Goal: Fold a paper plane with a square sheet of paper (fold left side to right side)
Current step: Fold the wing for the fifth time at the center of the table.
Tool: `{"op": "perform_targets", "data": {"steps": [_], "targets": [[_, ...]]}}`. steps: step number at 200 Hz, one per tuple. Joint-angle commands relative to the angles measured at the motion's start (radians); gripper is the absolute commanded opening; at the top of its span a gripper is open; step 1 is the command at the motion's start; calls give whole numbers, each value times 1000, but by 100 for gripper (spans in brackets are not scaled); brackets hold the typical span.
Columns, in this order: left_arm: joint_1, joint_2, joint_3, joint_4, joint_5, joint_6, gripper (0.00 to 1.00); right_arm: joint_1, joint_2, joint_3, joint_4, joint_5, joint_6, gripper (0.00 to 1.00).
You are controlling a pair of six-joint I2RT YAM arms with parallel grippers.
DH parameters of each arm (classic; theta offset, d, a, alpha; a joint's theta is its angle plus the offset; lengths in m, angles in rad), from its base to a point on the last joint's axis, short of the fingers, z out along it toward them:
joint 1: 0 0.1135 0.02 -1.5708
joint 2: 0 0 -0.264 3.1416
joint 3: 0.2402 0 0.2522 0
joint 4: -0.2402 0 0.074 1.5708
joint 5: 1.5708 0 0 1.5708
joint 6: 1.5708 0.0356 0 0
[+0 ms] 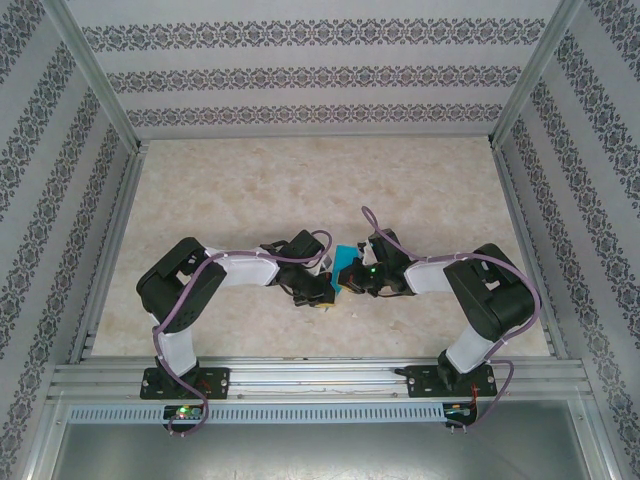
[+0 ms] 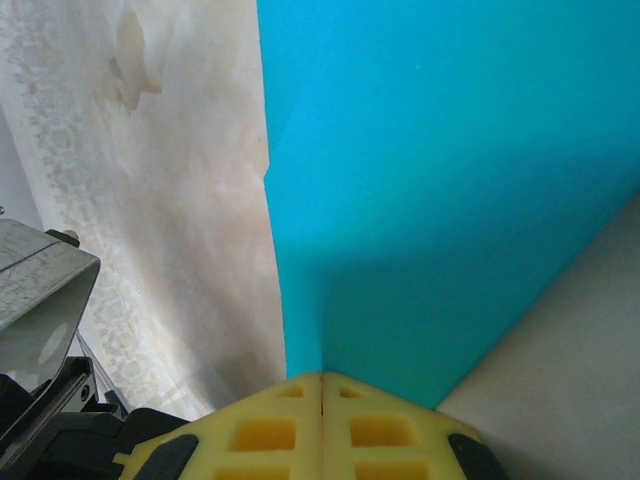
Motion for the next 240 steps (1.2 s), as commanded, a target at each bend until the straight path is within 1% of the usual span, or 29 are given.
{"op": "perform_targets", "data": {"steps": [1, 74, 240], "targets": [[8, 11, -22, -1, -2, -8, 4, 14, 68, -35, -185, 125, -27, 0], [9, -19, -27, -16, -26, -1, 4, 15, 73, -23, -210, 133, -37, 0], [12, -24, -51, -54, -28, 38, 4, 14, 82, -6, -245, 140, -50, 0]]}}
